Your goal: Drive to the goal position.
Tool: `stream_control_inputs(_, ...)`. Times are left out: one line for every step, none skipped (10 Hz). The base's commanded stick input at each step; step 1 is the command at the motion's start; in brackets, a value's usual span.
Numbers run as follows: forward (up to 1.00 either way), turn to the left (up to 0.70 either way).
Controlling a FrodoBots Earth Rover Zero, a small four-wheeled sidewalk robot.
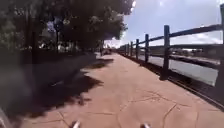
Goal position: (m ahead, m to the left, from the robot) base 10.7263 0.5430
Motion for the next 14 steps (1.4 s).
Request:
stream_control_inputs(1.00,0.00)
stream_control_inputs(1.00,0.00)
stream_control_inputs(1.00,0.00)
stream_control_inputs(1.00,0.00)
stream_control_inputs(1.00,0.00)
stream_control_inputs(1.00,-0.26)
stream_control_inputs(1.00,-0.40)
stream_control_inputs(1.00,-0.40)
stream_control_inputs(1.00,-0.31)
stream_control_inputs(1.00,0.00)
stream_control_inputs(1.00,0.00)
stream_control_inputs(1.00,0.00)
stream_control_inputs(1.00,0.00)
stream_control_inputs(1.00,0.00)
